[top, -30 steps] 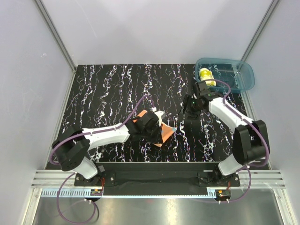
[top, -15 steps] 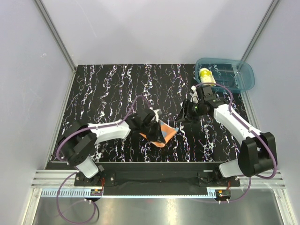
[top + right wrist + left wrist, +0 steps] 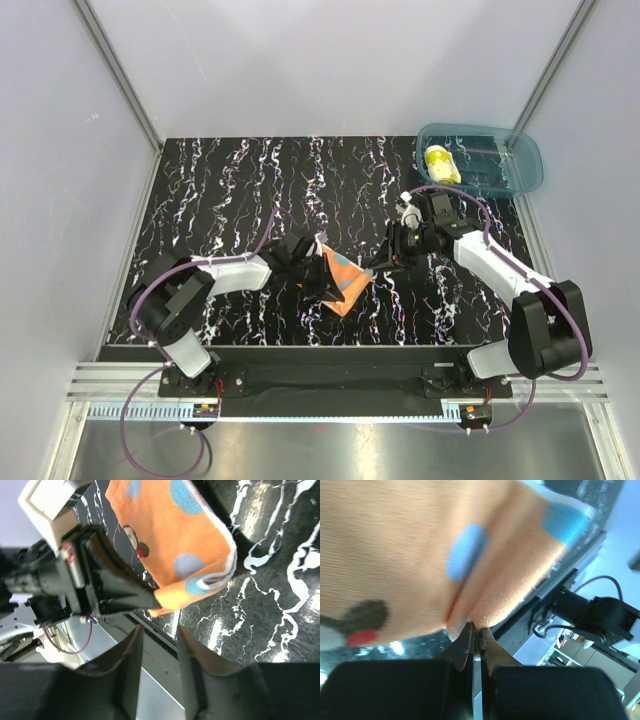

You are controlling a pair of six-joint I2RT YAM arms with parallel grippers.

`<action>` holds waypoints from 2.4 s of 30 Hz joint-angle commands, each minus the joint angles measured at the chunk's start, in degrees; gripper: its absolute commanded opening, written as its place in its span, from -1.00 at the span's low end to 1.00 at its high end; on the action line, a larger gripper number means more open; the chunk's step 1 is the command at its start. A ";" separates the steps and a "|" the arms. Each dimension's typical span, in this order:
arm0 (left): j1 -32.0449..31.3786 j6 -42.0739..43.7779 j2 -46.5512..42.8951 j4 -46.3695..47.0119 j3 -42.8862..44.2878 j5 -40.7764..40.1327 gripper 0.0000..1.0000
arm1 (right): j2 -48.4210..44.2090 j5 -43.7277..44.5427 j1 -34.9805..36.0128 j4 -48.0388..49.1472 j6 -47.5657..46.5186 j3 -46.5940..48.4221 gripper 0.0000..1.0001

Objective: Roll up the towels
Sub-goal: Roll the towel

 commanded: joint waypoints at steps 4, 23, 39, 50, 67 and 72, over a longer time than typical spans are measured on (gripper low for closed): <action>1.92 0.84 3.98 -2.39 2.51 2.15 -1.00 | 0.15 -4.43 2.19 7.56 0.32 -2.32 -0.34; 4.73 8.49 7.32 -14.33 8.40 1.18 -0.82 | 17.54 -2.58 9.84 15.65 1.38 2.94 -0.44; 5.44 12.53 3.20 -21.28 9.72 -7.05 -0.45 | 27.13 5.51 7.47 12.31 0.85 6.29 -0.55; -5.69 15.78 -12.71 -38.95 14.55 -46.52 -0.40 | 27.22 4.89 7.38 12.75 1.64 6.03 -0.55; -24.45 29.75 -4.03 -18.48 15.88 -51.91 -0.07 | 26.08 5.77 7.55 8.71 0.15 7.79 -0.55; -24.36 31.95 0.63 -17.77 16.66 -51.20 0.02 | 25.99 6.03 7.55 7.74 -0.38 8.22 -0.56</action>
